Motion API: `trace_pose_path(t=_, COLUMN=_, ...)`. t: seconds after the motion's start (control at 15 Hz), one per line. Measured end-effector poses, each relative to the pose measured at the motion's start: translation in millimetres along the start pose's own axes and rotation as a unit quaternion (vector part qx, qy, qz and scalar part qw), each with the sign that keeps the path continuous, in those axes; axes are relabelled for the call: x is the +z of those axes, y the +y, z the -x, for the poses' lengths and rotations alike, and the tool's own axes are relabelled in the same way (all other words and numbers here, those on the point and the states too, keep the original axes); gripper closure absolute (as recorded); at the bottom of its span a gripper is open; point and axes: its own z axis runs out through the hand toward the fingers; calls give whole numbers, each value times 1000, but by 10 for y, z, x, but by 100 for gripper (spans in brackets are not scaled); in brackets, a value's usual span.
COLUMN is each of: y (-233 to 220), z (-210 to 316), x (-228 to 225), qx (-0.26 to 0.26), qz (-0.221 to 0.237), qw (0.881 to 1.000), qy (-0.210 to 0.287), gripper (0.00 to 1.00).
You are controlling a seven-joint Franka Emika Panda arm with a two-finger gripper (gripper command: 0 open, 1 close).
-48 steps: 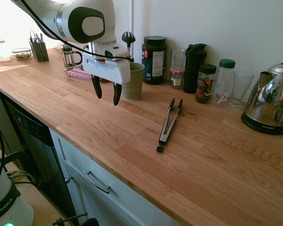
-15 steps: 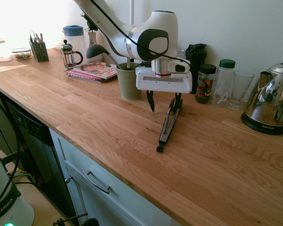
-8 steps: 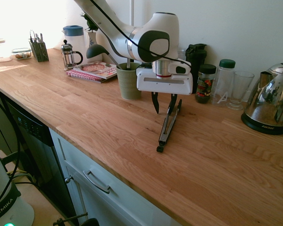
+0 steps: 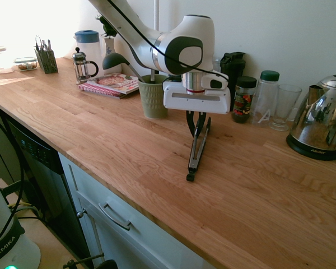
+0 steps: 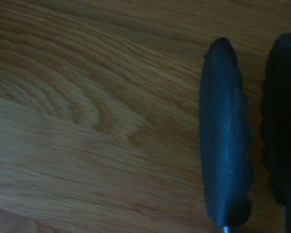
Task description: Put the tongs back in the holder
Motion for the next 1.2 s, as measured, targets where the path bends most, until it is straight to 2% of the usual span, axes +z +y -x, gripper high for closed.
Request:
trace_pose_path(t=0.2, y=-5, z=-21, x=-33, qx=0, qz=0, qw=1000, qy=-1, gripper=100)
trace_pose_path(t=0.33, y=-50, z=-88, x=-230, qx=4, qz=-9, qw=1000, qy=-3, gripper=100)
trace_pose_path(t=0.73, y=-29, z=-250, x=-1845, qx=17, qz=-71, qw=997, qy=20, gripper=100)
trace_pose_path(t=1.07, y=54, z=-183, x=-2731, qx=11, qz=-95, qw=994, qy=49, gripper=100)
trace_pose_path(t=1.2, y=-59, z=-91, x=-3098, qx=-3, qz=-110, qw=992, qy=67, gripper=100)
